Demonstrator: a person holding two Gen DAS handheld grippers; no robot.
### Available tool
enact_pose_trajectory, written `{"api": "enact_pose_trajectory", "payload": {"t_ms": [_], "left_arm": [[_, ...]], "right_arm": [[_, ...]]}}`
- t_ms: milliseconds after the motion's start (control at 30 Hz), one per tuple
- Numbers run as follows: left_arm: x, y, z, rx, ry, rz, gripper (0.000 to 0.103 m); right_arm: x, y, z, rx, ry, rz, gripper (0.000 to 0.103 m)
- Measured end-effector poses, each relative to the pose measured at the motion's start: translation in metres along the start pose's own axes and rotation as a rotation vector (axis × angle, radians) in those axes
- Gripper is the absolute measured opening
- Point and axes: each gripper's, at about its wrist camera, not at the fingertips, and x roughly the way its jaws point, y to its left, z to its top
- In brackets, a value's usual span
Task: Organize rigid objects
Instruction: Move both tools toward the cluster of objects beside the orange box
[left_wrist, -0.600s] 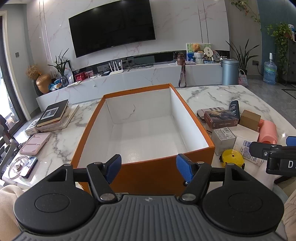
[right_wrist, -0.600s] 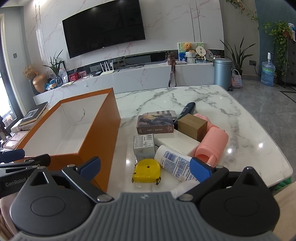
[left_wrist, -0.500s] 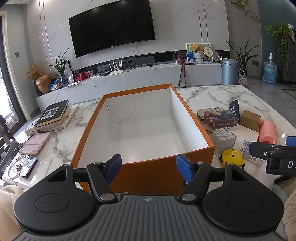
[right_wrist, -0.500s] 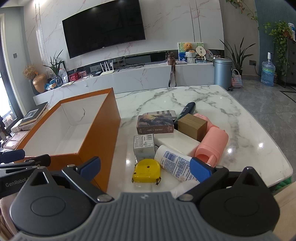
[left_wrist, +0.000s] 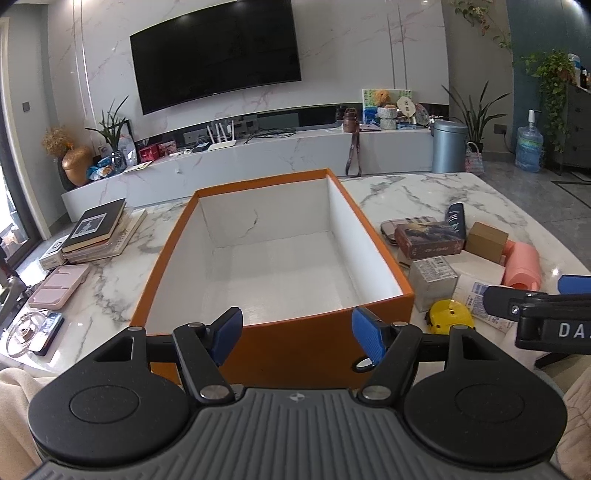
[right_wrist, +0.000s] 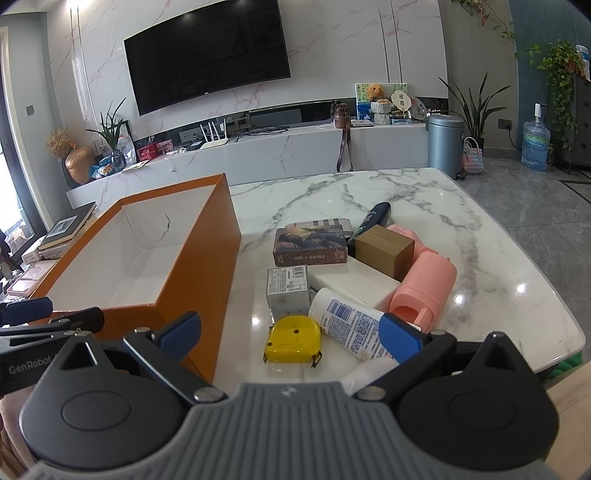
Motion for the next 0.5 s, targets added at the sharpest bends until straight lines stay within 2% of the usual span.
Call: {"api": "enact_pose_trajectory", "payload": {"t_ms": [200,300,500], "left_arm": [[-0.002,0.0,0.004,-0.003,-0.007,-0.076,0.076],[-0.004,-0.005,0.006,0.02,-0.004,-0.126,0.071],[-0.003,-0.02,0.015,0.073,-0.012,-0.19,0.069]], "right_arm": [[0.003,0.001,-0.003,-0.002,0.016,0.01,0.1],[0.005,-0.001,-0.003,0.004,0.039,0.007,0.093],[0.013,-0.01,0.0,0.05,0.122,0.008,0.08]]}}
